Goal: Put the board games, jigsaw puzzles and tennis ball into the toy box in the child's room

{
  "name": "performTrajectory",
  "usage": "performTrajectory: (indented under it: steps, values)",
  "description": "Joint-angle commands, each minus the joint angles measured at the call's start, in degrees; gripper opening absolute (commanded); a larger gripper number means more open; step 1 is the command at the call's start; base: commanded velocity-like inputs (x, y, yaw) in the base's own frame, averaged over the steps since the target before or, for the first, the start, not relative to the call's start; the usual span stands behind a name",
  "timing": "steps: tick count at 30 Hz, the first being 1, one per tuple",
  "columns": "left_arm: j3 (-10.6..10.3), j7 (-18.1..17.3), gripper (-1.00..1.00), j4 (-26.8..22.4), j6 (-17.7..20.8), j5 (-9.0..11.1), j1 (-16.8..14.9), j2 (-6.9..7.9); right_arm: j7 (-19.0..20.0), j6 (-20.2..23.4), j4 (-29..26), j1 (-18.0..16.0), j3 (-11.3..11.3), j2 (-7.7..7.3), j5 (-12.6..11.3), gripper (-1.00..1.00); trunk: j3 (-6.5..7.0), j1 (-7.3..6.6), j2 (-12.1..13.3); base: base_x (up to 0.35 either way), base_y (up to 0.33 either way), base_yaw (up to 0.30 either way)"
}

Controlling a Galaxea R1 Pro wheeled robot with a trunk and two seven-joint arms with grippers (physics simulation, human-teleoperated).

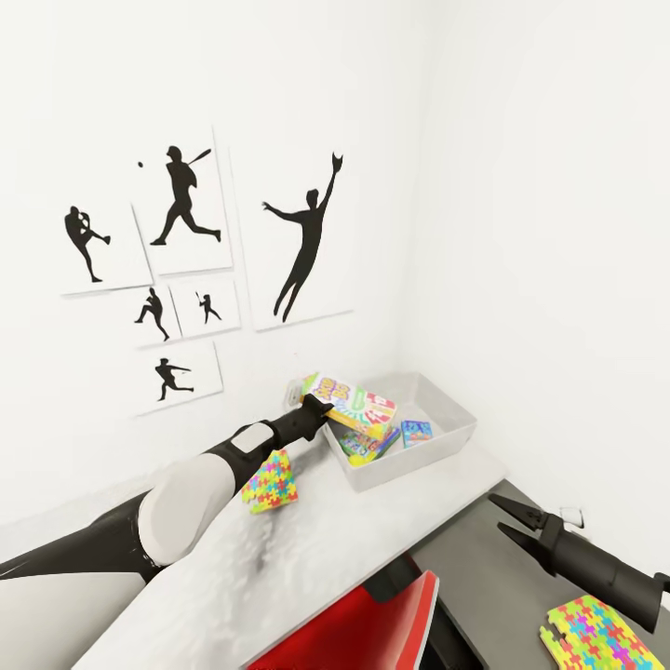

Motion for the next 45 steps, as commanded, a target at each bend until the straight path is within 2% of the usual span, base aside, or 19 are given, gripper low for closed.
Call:
performTrajectory:
  steps: [1,6,7,9,11,14,17,20,21,25,28,34,41,45]
  values:
    - [0.1,0.0,-1.0,-0.1,0.7,0.4,0.0,-0.01,0.6,0.2,0.0,-0.1,-0.2,-0.01,0.6,1.0,-0.23,0.03,-0.1,0.0,0.0,0.0]
    - [0.1,0.0,-1.0,-0.3,2.6,0.4,-0.1,-0.01,0.6,0.2,0.0,-0.1,-0.2,-0.02,0.6,1.0,-0.69,0.03,-0.1,0.0,0.0,0.0]
    - [0.1,-0.1,-1.0,-0.8,3.9,0.4,-0.1,-0.01,0.6,0.2,0.0,-0.1,-0.2,-0.02,0.6,1.0,-0.78,0.03,-0.1,0.0,0.0,0.0]
    - [0.1,-0.4,-1.0,-2.5,6.3,0.4,-0.2,-0.01,0.7,0.2,0.0,-0.1,-0.2,-0.02,0.6,1.0,-0.97,0.03,-0.1,0.0,0.0,0.0]
    - [0.1,-0.8,-1.0,-6.4,10.2,0.5,-0.2,-0.01,0.7,0.3,0.0,-0.1,-0.2,-0.08,0.6,1.0,-1.15,0.03,-0.1,0.0,0.0,0.0]
    - [0.1,-1.0,-1.0,-10.8,13.9,0.6,-0.3,-0.01,0.7,0.3,0.0,-0.1,-0.2,-0.05,0.6,1.0,-1.44,0.03,-0.1,0.0,0.0,0.0]
    - [0.1,-1.0,-1.0,-14.2,16.7,1.5,-1.2,-0.01,0.7,0.3,0.0,-0.1,-0.1,-0.04,0.6,1.0,-1.72,0.03,-0.1,0.0,0.0,0.0]
    - [0.1,-1.1,-1.0,-15.9,18.7,4.5,-4.3,-0.01,0.7,0.2,0.0,-0.1,-0.1,-0.03,0.6,1.0,-2.0,0.03,-0.1,0.0,0.0,0.0]
    - [0.1,-1.0,-1.0,-16.0,19.0,5.4,-4.8,-0.01,0.7,0.2,0.0,-0.1,-0.1,-0.03,0.6,1.0,-2.09,0.03,-0.1,0.0,0.0,0.0]
    - [0.1,0.1,-1.0,-16.5,18.9,12.1,-6.7,-0.01,0.7,0.2,0.0,-0.1,0.0,-0.03,0.6,1.0,-2.47,0.03,-0.1,0.0,0.0,0.0]
    - [0.1,1.6,-1.0,-16.5,16.9,14.4,-7.0,-0.01,0.7,0.2,0.0,-0.1,0.0,-0.03,0.6,1.0,-2.75,0.03,-0.1,0.0,0.0,0.0]
    - [0.0,3.7,-1.0,-16.4,11.5,15.4,-7.1,-0.01,0.7,0.2,0.0,-0.1,-0.1,-0.03,0.6,1.0,-3.31,0.03,-0.1,0.0,0.0,0.0]
    - [-0.1,4.1,-1.0,-15.9,11.0,15.6,-7.2,-0.01,0.7,0.2,0.0,-0.1,-0.1,-0.01,0.6,1.0,-3.97,0.03,-0.1,0.0,0.0,0.0]
    - [-0.1,4.0,-1.0,-11.8,11.1,15.6,-7.2,-0.01,0.7,0.2,0.0,-0.1,-0.2,-0.08,0.7,1.0,-4.34,0.03,-0.1,0.0,0.0,0.0]
